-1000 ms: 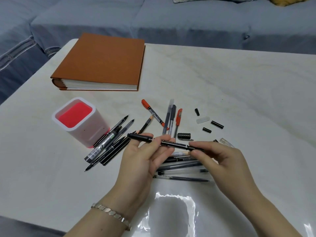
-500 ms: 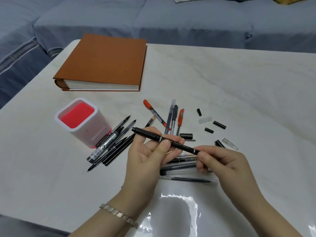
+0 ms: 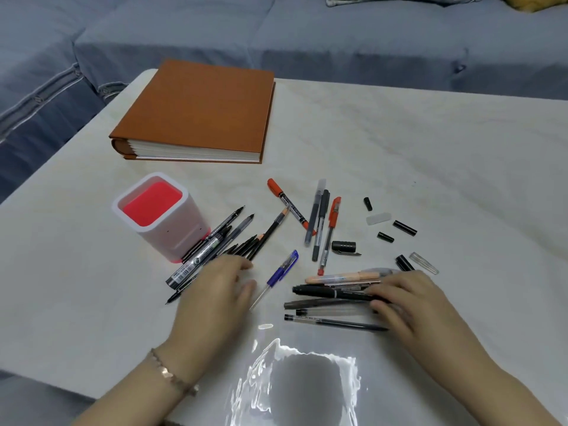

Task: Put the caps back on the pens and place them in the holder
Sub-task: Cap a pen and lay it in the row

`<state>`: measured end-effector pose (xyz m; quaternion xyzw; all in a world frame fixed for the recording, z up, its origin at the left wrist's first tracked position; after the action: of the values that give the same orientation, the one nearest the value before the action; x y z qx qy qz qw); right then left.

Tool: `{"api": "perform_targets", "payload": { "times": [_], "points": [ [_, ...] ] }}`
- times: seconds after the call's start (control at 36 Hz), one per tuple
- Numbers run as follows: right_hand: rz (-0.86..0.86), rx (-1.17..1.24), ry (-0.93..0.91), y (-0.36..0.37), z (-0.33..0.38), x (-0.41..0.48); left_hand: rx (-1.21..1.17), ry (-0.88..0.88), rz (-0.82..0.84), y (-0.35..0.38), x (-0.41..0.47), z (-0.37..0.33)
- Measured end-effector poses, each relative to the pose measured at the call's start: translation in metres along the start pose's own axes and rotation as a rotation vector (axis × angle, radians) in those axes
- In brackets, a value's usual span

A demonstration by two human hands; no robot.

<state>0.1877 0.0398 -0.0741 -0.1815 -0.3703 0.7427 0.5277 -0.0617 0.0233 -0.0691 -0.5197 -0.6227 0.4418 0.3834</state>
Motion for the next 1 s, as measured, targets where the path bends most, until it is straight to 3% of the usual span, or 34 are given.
{"api": "perform_targets", "payload": {
  "times": [0.17,0.58,0.83,0.92,1.0],
  "points": [
    [-0.019,-0.146,-0.016,0.005,-0.017,-0.003,0.261,-0.011,-0.025,0.006,0.015,0.026],
    [0.012,-0.171,0.027,0.013,-0.014,-0.005,0.498,0.105,-0.016,0.015,0.026,0.018],
    [0.049,-0.066,0.103,0.008,-0.018,-0.002,0.407,0.070,0.003,0.013,0.026,0.013],
    [0.034,-0.038,0.098,-0.001,-0.018,0.010,0.209,-0.001,-0.056,0.005,0.026,0.009],
    [0.001,-0.032,0.140,-0.014,-0.022,0.031,-0.061,-0.024,0.029,-0.001,0.022,-0.006]
  ]
}}
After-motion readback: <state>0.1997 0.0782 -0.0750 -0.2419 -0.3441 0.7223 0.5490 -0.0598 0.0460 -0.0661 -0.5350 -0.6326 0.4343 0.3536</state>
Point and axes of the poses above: each hand's wrist, its own x-axis towards the middle knuckle, its own y-axis out of the palm, z = x × y, the point moved 5 cm from there along x, towards the middle knuckle, and after that the axes turned 12 degrees about x, right-handed, at the moved point
